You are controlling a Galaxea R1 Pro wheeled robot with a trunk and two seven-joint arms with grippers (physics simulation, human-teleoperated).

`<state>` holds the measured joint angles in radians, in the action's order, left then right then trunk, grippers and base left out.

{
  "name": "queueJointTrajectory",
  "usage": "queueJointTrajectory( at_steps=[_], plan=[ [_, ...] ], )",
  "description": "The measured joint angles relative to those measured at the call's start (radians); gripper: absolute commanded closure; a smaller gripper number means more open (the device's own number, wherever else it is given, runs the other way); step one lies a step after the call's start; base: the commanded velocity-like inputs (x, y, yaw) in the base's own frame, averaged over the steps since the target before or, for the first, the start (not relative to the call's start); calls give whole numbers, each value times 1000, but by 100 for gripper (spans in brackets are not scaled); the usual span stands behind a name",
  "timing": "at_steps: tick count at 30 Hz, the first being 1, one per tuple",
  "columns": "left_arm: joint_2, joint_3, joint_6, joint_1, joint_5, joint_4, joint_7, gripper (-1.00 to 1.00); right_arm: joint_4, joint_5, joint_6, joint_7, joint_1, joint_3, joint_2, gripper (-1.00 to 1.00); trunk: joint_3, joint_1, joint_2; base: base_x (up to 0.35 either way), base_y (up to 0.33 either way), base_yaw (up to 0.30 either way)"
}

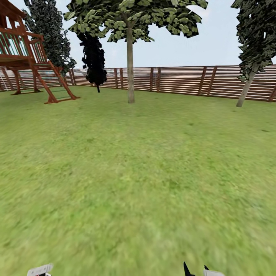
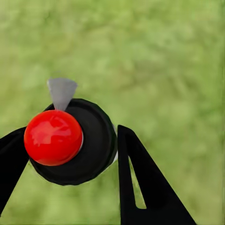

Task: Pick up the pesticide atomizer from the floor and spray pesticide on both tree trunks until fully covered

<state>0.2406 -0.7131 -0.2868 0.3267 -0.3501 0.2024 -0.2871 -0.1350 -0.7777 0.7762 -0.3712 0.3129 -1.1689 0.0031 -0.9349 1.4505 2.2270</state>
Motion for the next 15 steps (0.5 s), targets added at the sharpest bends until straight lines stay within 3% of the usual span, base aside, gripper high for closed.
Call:
queueJointTrajectory(
  at_steps=[15],
  plan=[
    [-2,0,0,0,0,0,0,100,0,0,0,0,0,0,0,-100,0,0,0,338,0,0]
  ],
)
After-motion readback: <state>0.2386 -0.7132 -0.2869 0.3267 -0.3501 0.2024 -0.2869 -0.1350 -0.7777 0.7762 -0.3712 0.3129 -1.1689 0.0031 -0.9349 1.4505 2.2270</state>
